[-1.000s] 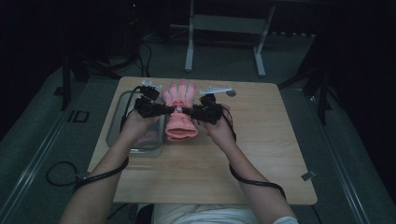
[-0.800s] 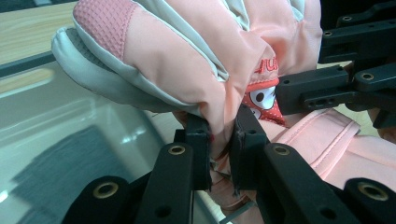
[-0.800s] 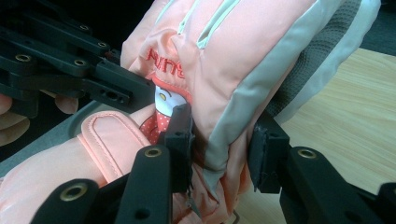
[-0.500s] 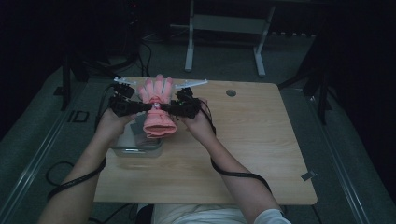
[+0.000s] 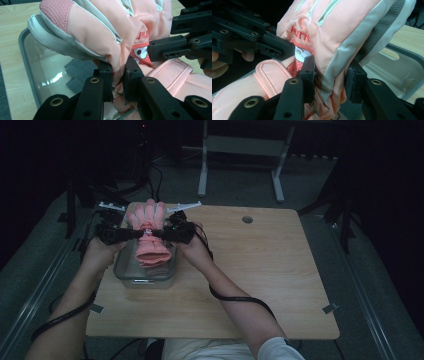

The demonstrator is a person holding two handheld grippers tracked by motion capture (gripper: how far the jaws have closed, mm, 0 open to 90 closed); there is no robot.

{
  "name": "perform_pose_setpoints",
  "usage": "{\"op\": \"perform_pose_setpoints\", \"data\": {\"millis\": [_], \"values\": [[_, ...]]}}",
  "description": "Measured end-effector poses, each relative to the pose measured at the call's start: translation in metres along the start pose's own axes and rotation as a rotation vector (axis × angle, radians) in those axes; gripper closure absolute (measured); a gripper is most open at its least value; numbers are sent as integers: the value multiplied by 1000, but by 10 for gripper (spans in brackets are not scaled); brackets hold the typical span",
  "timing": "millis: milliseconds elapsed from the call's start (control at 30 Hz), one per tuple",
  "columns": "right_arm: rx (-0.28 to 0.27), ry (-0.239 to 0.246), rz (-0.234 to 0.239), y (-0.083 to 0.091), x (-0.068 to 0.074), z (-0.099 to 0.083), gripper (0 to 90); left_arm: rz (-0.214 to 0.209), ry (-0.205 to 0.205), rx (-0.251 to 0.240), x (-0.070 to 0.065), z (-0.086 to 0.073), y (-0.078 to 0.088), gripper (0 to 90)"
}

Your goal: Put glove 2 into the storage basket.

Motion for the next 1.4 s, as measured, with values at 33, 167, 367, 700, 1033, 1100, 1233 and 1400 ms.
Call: {"op": "perform_pose_setpoints", "data": {"millis": [33,167,367,700,1033,1100,1233,1400], "values": [[1,-2,2,-3,0,0,650,1,8,-1,2,-1,-1,794],[9,-22,13,-15,-4,-4,649,4,22,15,12,-7,-8,794],[46,-48,11,-34,-13,-18,648,-6,54,44,23,-21,-27,793],[121,-76,-10,-53,-32,-43,641,-19,93,97,30,-40,-61,792],[180,-90,-51,-64,-37,-52,633,-11,115,134,34,-48,-78,789],[190,-95,-57,-65,-37,-51,632,-8,122,134,35,-49,-80,787],[212,-116,-61,-68,-41,-49,616,8,139,144,36,-48,-83,761],[210,-123,-81,-68,-44,-45,533,20,158,134,38,-47,-84,721]]}}
Point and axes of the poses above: each handheld gripper's, and its own axes: y roughly backward along the jaws, z roughly out of its top, x roughly to its left, the point moved 1 cm from there along -y, roughly forward along the jaws, and after that the axes turned 3 degrees about -y, right-handed, at the moved point
